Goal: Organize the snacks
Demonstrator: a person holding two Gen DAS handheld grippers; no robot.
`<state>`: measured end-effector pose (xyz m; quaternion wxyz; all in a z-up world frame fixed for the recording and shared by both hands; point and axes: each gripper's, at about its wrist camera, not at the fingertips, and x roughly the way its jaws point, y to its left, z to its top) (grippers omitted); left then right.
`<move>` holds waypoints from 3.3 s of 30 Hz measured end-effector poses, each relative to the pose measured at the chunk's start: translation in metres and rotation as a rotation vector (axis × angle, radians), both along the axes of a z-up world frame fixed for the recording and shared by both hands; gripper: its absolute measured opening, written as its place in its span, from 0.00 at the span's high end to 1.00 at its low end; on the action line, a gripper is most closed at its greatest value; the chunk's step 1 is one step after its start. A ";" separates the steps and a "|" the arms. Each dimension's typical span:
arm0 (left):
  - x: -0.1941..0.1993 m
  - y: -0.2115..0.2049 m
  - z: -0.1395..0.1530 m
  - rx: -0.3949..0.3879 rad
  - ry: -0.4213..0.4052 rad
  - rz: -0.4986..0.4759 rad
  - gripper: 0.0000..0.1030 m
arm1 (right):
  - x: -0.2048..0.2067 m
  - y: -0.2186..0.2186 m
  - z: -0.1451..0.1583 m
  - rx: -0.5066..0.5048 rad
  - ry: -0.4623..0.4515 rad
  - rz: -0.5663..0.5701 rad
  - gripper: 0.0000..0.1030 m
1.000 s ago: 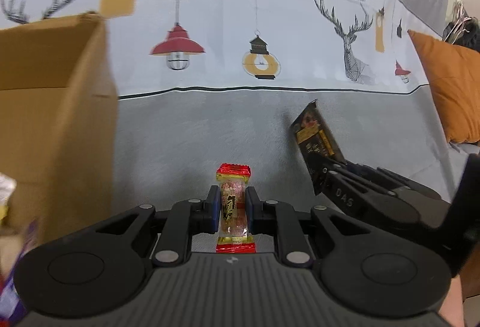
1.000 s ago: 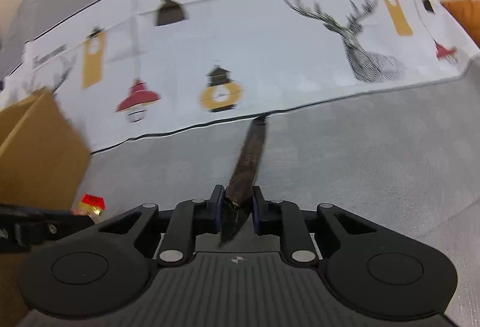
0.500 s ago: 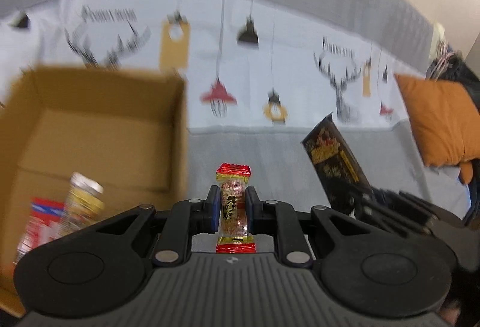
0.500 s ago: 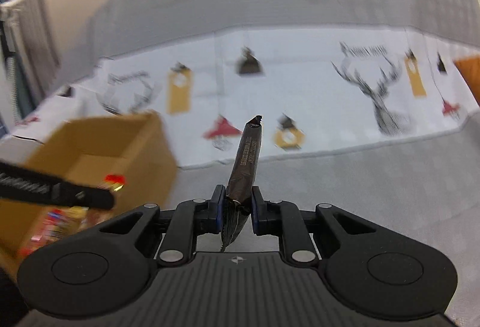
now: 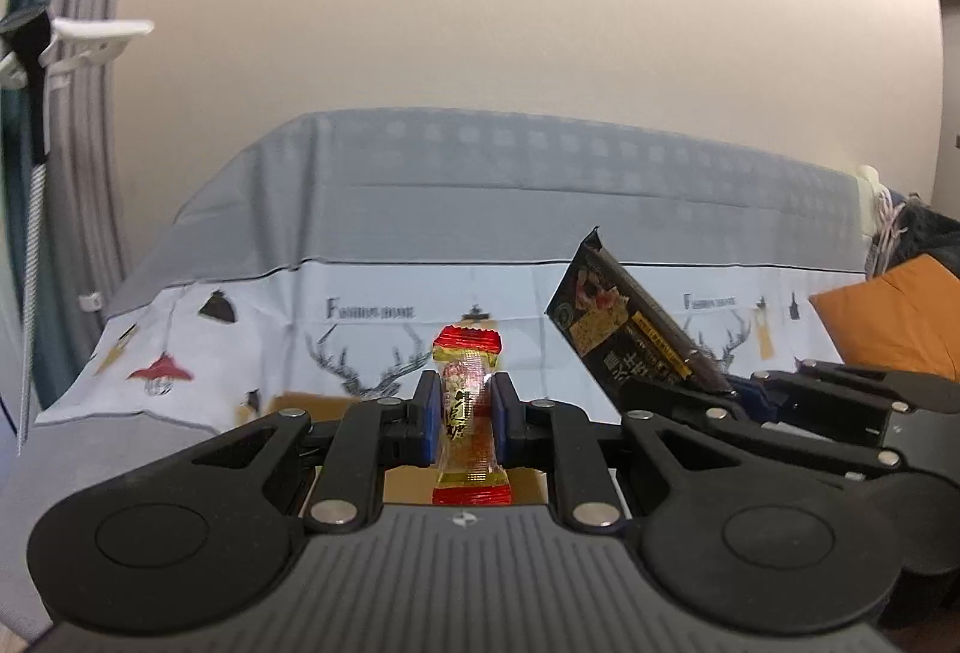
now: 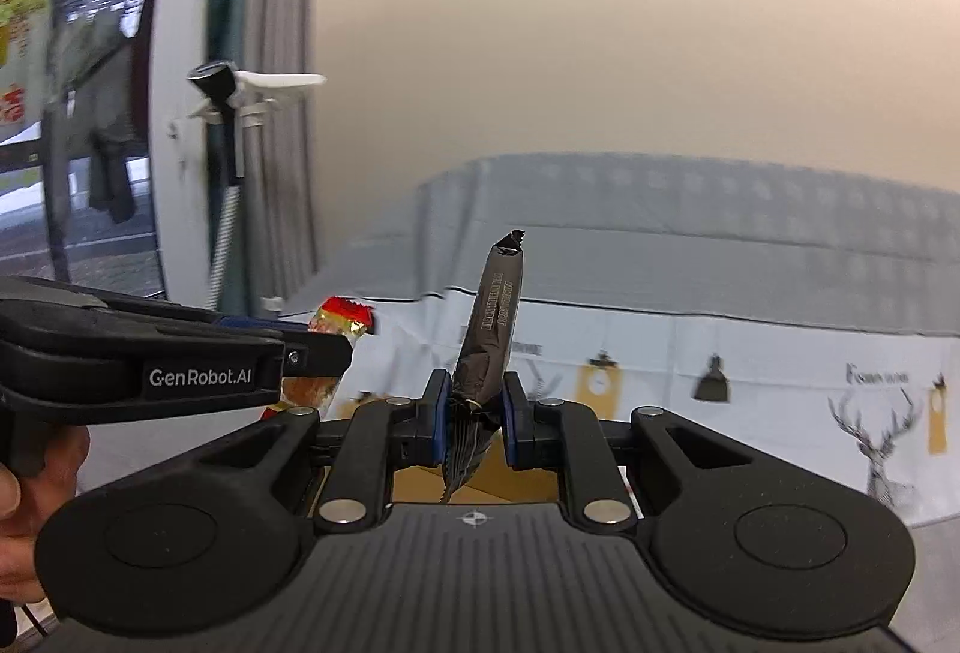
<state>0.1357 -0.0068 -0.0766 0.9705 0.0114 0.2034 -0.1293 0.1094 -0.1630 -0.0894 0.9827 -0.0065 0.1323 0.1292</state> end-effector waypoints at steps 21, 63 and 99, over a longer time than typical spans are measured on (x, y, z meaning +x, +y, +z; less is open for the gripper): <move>0.086 0.096 -0.176 -0.016 0.476 0.102 0.82 | 0.077 0.079 -0.153 -0.011 0.441 0.048 0.82; -0.124 0.025 0.058 0.110 0.328 0.166 0.00 | -0.112 0.063 0.042 0.057 0.484 -0.203 0.01; -0.128 0.028 0.054 0.121 0.347 0.173 0.00 | -0.116 0.062 0.037 0.059 0.514 -0.214 0.01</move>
